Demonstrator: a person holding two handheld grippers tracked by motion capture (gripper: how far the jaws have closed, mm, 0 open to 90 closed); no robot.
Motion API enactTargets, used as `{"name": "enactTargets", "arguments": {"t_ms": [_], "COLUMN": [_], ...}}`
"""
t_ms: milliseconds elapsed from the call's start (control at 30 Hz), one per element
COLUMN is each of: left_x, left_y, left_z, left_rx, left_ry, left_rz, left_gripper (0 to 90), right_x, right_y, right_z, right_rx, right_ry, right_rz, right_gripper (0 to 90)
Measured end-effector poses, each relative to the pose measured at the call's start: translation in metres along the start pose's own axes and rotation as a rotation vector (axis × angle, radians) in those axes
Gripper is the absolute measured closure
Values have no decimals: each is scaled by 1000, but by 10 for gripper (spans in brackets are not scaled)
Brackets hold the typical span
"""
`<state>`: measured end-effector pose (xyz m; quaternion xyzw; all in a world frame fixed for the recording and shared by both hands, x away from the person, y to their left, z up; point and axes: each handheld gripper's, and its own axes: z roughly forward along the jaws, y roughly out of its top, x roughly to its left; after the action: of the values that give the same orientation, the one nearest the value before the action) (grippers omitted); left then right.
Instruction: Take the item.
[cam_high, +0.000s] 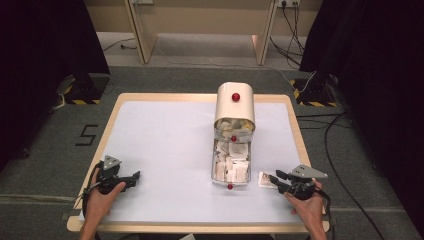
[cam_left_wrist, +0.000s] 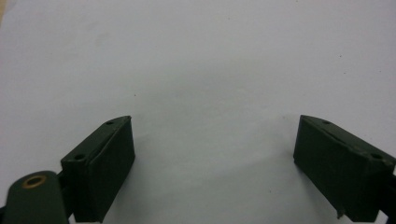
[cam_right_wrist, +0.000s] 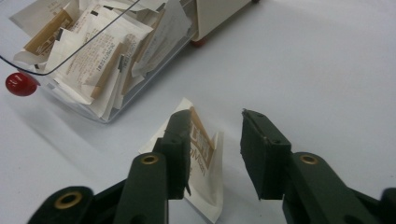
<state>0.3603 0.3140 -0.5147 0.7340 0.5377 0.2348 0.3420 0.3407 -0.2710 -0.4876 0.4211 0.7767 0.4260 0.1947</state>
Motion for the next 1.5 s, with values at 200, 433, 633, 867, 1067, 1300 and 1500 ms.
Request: {"name": "enactTargets", "arguments": {"t_ms": [200, 433, 633, 867, 1067, 1300, 1500], "left_x": [0, 0, 0, 0, 0, 0, 0], "left_y": [0, 0, 0, 0, 0, 0, 0], "left_z": [0, 0, 0, 0, 0, 0, 0], "left_rx": [-1, 0, 0, 0, -1, -1, -1], "left_ry": [1, 0, 0, 0, 0, 0, 0], "left_rz": [0, 0, 0, 0, 0, 0, 0], "left_gripper": [117, 117, 118, 118, 117, 118, 117], "right_x": [-1, -2, -1, -1, 1, 6, 14], "right_y": [1, 2, 3, 8, 9, 8, 1], "right_z": [0, -1, -1, -6, -12, -21, -31], "right_rx": [-14, -31, -32, -53, -56, -62, -66], "right_ry": [-19, -34, -40, -49, -55, -70, -81], "right_rz": [38, 57, 65, 77, 75, 77, 64], "right_gripper": [451, 357, 311, 254, 241, 240, 247]}}
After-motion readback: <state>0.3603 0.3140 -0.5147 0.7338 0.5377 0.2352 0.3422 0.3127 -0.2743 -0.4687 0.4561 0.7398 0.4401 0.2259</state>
